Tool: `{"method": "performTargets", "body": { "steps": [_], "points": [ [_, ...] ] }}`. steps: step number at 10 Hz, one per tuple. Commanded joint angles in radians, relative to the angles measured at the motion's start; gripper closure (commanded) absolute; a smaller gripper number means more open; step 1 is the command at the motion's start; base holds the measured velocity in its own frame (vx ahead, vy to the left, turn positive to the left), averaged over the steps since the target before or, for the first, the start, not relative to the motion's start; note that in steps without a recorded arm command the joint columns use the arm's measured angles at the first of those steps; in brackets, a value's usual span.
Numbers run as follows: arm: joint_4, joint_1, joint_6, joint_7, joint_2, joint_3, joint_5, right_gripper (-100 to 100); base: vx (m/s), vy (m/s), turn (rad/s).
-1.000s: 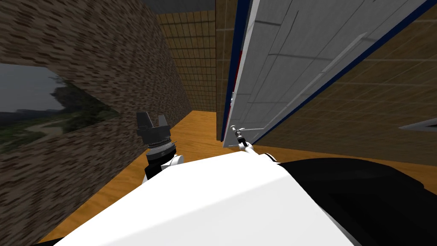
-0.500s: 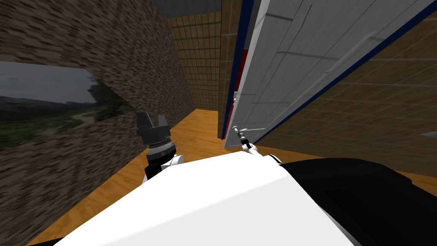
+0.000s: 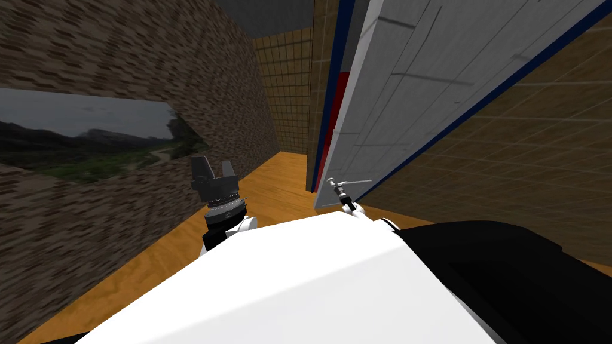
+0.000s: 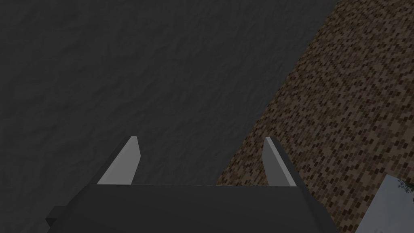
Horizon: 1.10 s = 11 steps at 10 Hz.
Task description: Pull the door open
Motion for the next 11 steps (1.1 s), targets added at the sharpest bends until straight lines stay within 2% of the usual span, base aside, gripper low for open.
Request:
{"method": "performTargets", "body": {
  "steps": [1,4,8,9,10,11],
  "points": [
    [-0.002,0.02,-0.033,-0.021,-0.02,0.014,0.005,100,-0.172,-0.07,0.166],
    [-0.004,0.053,-0.087,-0.055,-0.053,0.036,0.014,100,-0.231,-0.083,0.137],
    [-0.007,0.087,-0.142,-0.089,-0.087,0.059,0.023,100,-0.171,-0.067,0.085],
    [-0.02,0.089,-0.126,-0.085,-0.08,0.058,0.022,100,-0.073,-0.035,0.023],
    [-0.011,0.105,-0.156,-0.095,-0.089,0.064,0.023,100,-0.125,-0.056,0.171],
    [-0.005,0.114,-0.174,-0.1,-0.096,0.066,0.022,100,-0.2,-0.104,0.236]
  ]
}}
